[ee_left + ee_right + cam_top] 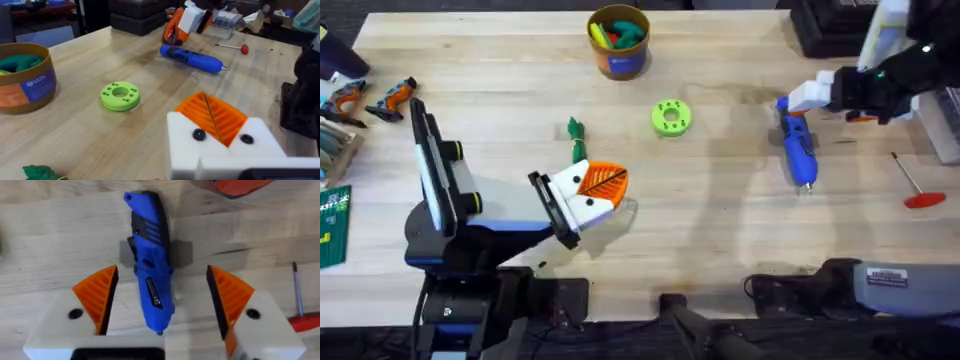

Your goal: Pick up the gripper from the table and insert it into the empty holder that is missing its gripper. Then pick up a screw, insert it into the mounting hole, and use the screwdriver to tighten it. Finally, clean up the table by picking up the vegetable and placing it into the bucket.

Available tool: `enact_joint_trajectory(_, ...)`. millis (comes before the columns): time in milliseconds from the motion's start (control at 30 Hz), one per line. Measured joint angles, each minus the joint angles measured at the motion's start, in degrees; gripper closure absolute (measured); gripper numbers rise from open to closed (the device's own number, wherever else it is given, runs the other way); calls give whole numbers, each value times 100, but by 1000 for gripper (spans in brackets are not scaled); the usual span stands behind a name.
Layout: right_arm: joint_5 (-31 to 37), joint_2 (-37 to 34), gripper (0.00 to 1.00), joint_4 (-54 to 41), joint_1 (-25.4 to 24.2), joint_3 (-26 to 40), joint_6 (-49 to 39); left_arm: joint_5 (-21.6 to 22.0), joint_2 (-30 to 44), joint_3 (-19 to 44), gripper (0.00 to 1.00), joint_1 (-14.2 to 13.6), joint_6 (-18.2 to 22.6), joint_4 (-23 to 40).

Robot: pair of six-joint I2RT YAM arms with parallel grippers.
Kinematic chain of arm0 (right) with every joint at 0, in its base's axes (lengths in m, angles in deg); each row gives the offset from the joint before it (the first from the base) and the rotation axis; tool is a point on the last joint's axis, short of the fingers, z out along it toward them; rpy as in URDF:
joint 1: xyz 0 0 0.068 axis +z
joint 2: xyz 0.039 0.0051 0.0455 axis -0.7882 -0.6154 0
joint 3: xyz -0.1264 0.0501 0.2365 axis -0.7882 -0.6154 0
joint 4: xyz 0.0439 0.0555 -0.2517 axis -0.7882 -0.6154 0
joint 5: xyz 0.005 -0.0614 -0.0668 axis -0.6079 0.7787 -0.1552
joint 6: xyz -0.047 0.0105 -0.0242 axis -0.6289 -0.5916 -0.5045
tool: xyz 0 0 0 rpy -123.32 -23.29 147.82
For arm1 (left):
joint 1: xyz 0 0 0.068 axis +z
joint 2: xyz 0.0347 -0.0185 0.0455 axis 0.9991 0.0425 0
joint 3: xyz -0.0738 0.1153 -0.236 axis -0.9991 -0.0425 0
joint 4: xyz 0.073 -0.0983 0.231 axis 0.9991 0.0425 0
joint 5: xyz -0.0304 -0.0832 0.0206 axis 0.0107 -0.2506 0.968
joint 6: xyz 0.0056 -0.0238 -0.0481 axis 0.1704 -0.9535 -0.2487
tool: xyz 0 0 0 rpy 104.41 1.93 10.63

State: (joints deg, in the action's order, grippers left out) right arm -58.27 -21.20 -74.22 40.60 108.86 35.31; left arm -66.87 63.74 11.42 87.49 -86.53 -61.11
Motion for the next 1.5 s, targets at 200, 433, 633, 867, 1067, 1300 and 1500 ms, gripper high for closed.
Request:
enact_joint_trajectory(200,-31,-405,10,114,136,0,-209,0,0,0,985,0,0,0)
enact_joint_trajectory(433,-64,-792,10,299,430,0,-357,0,0,0,985,0,0,0)
enact_joint_trajectory(633,-64,-1143,10,501,428,0,-376,0,0,0,985,0,0,0)
enact_joint_trajectory(867,88,-1332,10,663,428,0,-377,0,0,0,985,0,0,0)
enact_joint_trajectory(1067,117,-1356,10,699,428,0,-379,2,0,0,985,0,0,0)
enact_joint_trajectory(1300,130,-1360,10,699,428,-2,-399,0,0,0,985,0,0,0)
enact_joint_trajectory(1500,130,-1533,10,703,428,0,-403,0,0,0,985,0,0,0)
